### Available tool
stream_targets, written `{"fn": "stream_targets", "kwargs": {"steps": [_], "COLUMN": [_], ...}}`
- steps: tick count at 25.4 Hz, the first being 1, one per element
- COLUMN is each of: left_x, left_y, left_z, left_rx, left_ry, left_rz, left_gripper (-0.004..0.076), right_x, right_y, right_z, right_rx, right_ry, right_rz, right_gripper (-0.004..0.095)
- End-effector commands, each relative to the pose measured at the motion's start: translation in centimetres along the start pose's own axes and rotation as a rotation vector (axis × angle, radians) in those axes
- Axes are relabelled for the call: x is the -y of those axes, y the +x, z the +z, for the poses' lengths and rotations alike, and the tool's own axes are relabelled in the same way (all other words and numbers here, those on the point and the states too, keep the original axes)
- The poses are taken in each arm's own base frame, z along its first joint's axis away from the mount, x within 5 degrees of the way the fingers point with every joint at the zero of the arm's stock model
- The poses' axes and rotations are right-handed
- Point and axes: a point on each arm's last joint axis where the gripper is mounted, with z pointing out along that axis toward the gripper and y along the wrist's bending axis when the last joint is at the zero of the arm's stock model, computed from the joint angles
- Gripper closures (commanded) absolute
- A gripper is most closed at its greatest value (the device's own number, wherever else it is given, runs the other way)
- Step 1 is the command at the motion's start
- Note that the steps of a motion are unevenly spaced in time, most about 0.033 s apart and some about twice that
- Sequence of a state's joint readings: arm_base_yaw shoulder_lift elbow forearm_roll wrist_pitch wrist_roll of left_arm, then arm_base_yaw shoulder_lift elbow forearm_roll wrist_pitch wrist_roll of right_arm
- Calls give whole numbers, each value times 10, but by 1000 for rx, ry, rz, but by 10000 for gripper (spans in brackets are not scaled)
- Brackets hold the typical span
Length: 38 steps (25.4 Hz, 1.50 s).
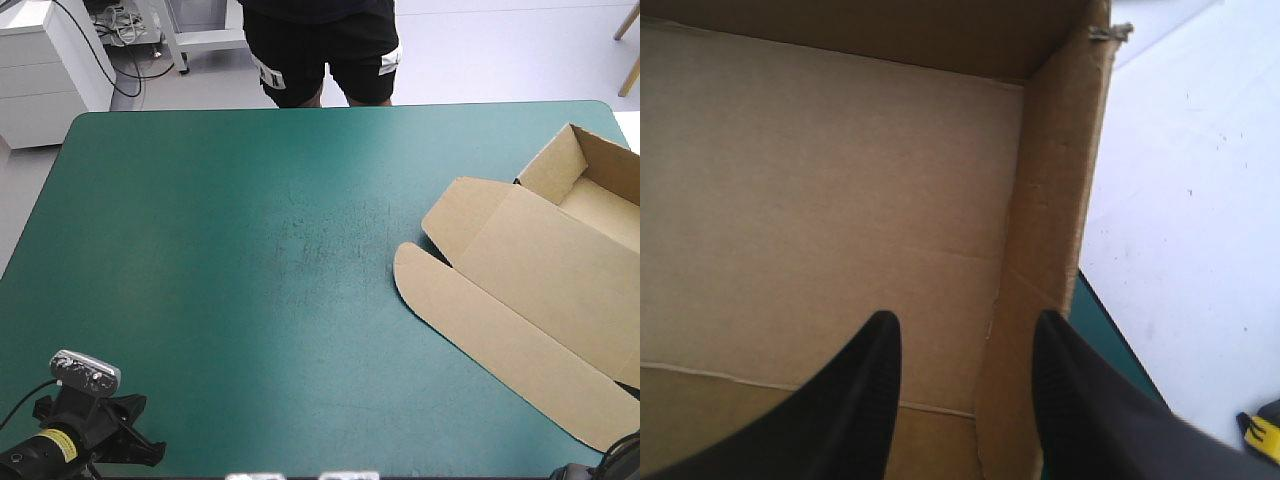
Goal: Fold the box
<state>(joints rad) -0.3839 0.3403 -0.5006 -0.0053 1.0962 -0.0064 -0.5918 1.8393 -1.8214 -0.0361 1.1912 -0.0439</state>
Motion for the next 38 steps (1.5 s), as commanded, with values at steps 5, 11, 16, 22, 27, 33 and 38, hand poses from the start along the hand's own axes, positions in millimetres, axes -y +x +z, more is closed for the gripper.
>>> {"fn": "stream_targets", "kwargs": {"steps": [5,11,16,22,27,33,38], "left_x": [1,1,1,1,1,1,1], "left_y": [-9,-9,-9,-9,-9,-9,-9], "left_z": [-5,-5,-5,-5,-5,-5,-5], "left_rx": [60,62,63,63,63,63,63], "left_ry": [12,12,11,11,11,11,11], "left_rz": [-11,4,11,11,11,11,11], "left_gripper": [731,731,731,731,731,731,731], "right_x": [-2,-17,-47,-45,-38,-44,-44], "right_y": [15,66,145,276,320,356,379], "right_z": [-89,-139,-187,-203,-182,-144,-114], "right_rx": [212,278,366,486,502,445,439], "right_ry": [-25,-124,-200,-318,-315,-408,-387], "right_rz": [-42,-79,-223,-364,-390,-423,-540], "right_gripper": [832,918,921,924,924,924,924]}}
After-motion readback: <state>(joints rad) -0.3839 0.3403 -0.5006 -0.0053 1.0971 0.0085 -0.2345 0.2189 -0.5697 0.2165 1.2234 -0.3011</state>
